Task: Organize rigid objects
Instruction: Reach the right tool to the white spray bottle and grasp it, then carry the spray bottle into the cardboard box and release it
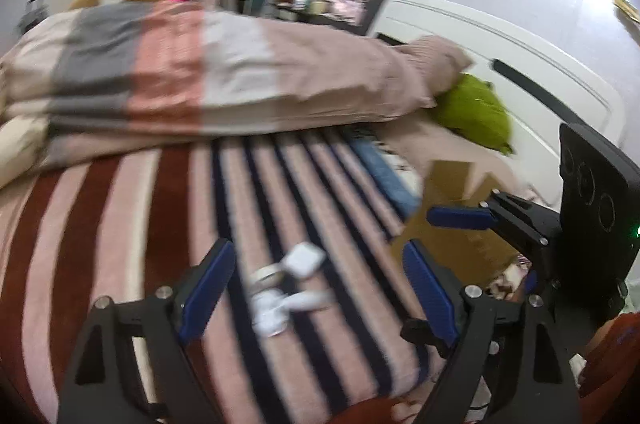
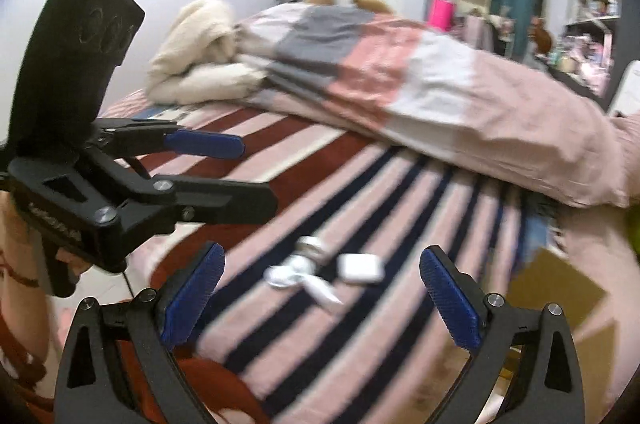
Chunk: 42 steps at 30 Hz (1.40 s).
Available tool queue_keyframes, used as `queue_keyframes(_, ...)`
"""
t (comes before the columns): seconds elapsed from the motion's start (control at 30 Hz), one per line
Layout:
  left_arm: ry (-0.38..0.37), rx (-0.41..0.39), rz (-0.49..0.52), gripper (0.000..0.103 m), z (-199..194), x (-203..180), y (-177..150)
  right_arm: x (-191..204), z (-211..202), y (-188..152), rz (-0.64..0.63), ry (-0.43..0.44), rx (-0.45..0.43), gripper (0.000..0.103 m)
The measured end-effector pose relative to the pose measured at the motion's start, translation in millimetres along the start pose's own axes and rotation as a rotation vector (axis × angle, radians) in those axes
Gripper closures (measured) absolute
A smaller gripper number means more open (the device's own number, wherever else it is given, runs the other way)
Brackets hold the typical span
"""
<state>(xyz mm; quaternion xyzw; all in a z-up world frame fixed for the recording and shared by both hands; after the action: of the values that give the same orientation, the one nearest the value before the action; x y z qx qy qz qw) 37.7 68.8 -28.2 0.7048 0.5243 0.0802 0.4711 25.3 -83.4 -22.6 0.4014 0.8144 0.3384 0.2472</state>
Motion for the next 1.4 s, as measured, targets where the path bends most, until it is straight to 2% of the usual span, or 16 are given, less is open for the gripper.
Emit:
queue_keyframes(0.17, 0.072, 0.019, -0.068, 0.019, -2.7, 44.8, -33.1, 34.9, 55.6, -15.3, -0.047, 0.078, 0.091, 0.007)
queue_keyframes(0.27, 0.073, 0.038, -0.105, 0.019, 2.4, 61.4, -51.5, 38.9, 94.5, -36.9, -0.085, 0.065, 0.148, 0.026)
queue_keyframes(0.4, 0.075, 0.057, -0.145, 0.019, 11.6, 75.7, -66.0, 25.5, 144.7, -64.3, -0.07, 0.014, 0.258, 0.047)
queue_keyframes(0.53, 0.062, 0.073, -0.17, 0.019, 21.8, 81.6, -70.3, 13.0, 170.4, -75.9, -0.072, -0.001, 0.285, 0.052)
queue_keyframes(0.6, 0.059, 0.078, -0.172, 0.019, 24.1, 80.1, -71.0, 9.3, 179.3, -78.6, -0.064, 0.022, 0.312, 0.063)
queue_keyframes(0.63, 0.058, 0.08, -0.17, 0.019, 25.2, 78.8, -70.7, 7.6, 180.5, -78.9, -0.054, 0.036, 0.318, 0.065)
queue_keyframes(0.8, 0.035, 0.085, -0.158, 0.019, 26.3, 68.6, -66.6, 10.7, 163.0, -80.3, -0.056, 0.048, 0.289, 0.065)
queue_keyframes(0.9, -0.01, 0.089, -0.144, 0.019, 28.0, 53.3, -61.4, 17.1, 142.3, -76.5, -0.044, 0.063, 0.258, 0.065)
queue_keyframes(1.13, -0.167, 0.057, -0.105, 0.022, 27.6, 2.7, -34.6, 31.0, 63.1, -39.2, -0.053, 0.096, 0.076, 0.065)
queue_keyframes(1.37, -0.279, 0.037, -0.052, 0.057, 37.7, -52.6, 0.5, 10.1, -3.6, -23.7, -0.031, 0.034, -0.07, 0.065)
queue_keyframes(1.4, -0.286, 0.041, -0.038, 0.058, 42.6, -61.5, 5.1, 6.0, -7.6, -23.9, -0.026, 0.026, -0.077, 0.065)
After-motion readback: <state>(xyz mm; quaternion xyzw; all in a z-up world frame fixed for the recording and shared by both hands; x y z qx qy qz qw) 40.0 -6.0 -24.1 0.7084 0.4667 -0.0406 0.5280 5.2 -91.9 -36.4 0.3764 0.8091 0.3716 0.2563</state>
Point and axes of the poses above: each gripper's, at about its wrist camera, not at the fingertips, and z roughly the way its jaws point, x to its left, y to its top, the point moved 1 cm from there along z, roughly the way its jaws point, and after that the axes turned 10 degrees about -y, right-handed, at the moved point
